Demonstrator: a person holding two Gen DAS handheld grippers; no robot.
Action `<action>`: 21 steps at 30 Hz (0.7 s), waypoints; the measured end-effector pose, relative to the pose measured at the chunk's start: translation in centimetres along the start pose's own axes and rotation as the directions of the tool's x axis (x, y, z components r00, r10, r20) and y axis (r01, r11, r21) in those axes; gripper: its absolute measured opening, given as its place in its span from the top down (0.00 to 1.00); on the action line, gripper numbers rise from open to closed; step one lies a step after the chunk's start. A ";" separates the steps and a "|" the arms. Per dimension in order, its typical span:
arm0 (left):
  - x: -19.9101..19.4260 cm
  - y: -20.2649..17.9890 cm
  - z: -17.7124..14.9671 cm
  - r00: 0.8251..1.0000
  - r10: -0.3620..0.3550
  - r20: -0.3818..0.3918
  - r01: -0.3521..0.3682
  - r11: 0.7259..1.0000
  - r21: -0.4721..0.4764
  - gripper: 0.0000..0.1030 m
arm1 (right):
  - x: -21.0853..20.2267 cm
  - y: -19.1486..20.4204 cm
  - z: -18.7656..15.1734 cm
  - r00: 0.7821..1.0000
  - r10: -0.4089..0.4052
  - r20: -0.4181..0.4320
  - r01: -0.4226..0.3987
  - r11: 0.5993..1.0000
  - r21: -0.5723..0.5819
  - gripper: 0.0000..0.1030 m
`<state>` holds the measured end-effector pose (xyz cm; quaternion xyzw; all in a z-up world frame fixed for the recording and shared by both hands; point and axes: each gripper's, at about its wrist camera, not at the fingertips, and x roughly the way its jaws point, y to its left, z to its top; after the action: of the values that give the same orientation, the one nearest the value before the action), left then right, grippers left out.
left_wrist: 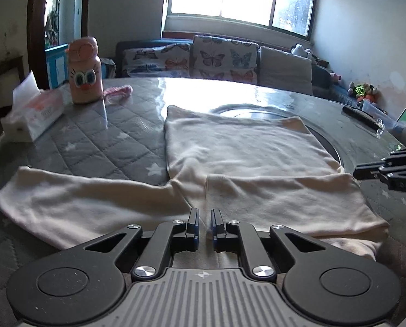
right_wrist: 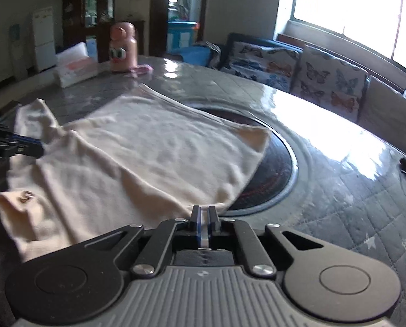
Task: Fold clothes
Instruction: 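Release the folded sleeve and flatten the folded side with the right gripper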
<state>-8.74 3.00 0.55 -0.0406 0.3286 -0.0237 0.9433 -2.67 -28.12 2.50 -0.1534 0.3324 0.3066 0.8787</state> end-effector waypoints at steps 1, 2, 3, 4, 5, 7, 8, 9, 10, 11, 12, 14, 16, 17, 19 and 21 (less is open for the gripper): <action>-0.3 -0.1 0.1 1.000 0.001 0.010 -0.001 1.000 0.002 0.89 | -0.3 0.4 0.0 1.000 0.017 0.006 -0.017 1.000 -0.005 0.94; -0.5 -0.3 0.2 1.000 -0.002 0.022 0.002 1.000 0.005 0.89 | -0.5 0.9 -0.1 0.999 0.032 0.008 -0.032 0.999 -0.013 0.94; -0.7 -0.6 0.3 0.999 -0.012 0.032 0.011 1.000 0.010 0.89 | -0.7 1.5 -0.1 0.999 0.047 0.007 -0.047 0.999 -0.023 0.92; -0.8 -0.9 0.4 0.999 -0.022 0.042 0.021 1.000 0.015 0.89 | -0.8 2.0 -0.2 0.998 0.062 0.006 -0.061 0.998 -0.033 0.88; -0.8 -1.2 0.3 0.999 -0.034 0.041 0.033 0.999 0.021 0.89 | -0.7 2.5 -0.4 0.997 0.074 0.001 -0.073 0.996 -0.041 0.85; -0.6 -1.6 0.2 0.998 -0.051 0.034 0.050 0.998 0.033 0.89 | -0.5 3.0 -0.7 0.997 0.079 -0.011 -0.080 0.996 -0.049 0.81; -0.3 -1.6 0.0 0.998 -0.050 0.024 0.049 0.998 0.035 0.89 | -0.4 3.2 -0.9 0.997 0.080 -0.018 -0.081 0.995 -0.052 0.81; -0.1 -1.7 -0.2 0.999 -0.049 0.014 0.048 0.998 0.038 0.89 | -0.3 3.4 -1.1 0.996 0.081 -0.024 -0.083 0.995 -0.055 0.80; 0.0 -1.4 -0.4 0.999 -0.048 0.008 0.047 0.998 0.034 0.89 | -0.1 3.7 -1.3 0.996 0.082 -0.031 -0.084 0.995 -0.058 0.80; 0.1 -1.2 -0.7 0.999 -0.046 0.002 0.046 0.998 0.030 0.89 | -0.2 3.8 -1.4 0.996 0.082 -0.033 -0.084 0.995 -0.062 0.80; 0.2 -0.9 -0.9 0.999 -0.045 -0.004 0.045 0.999 0.025 0.89 | -0.4 3.9 -1.3 0.996 0.079 -0.032 -0.081 0.995 -0.066 0.79; -0.4 -0.5 -1.0 0.999 -0.039 0.007 0.039 0.999 0.018 0.88 | -0.6 4.2 -1.2 0.997 0.078 -0.029 -0.080 0.994 -0.074 0.77; -0.9 0.3 -1.1 1.000 -0.019 0.018 0.019 1.000 0.001 0.83 | -0.5 4.4 -1.1 0.996 0.081 -0.031 -0.083 0.993 -0.080 0.76; -1.2 0.7 -1.2 1.000 -0.008 0.022 0.009 1.000 -0.011 0.82 | -0.3 4.6 -1.1 0.996 0.082 -0.037 -0.085 0.993 -0.082 0.74; -1.4 1.7 -1.3 0.999 0.025 0.023 -0.024 0.999 -0.035 0.81 | 0.0 4.9 -1.1 0.996 0.082 -0.045 -0.086 0.993 -0.085 0.72; -1.8 3.3 -1.5 0.997 0.079 0.024 -0.077 0.995 -0.069 0.72 | 0.0 5.0 -1.0 0.996 0.082 -0.042 -0.085 0.993 -0.082 0.70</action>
<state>-11.03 6.28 0.18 -0.0601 0.3180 0.0250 0.9459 -6.35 -24.79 1.42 -0.1817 0.3422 0.3535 0.8514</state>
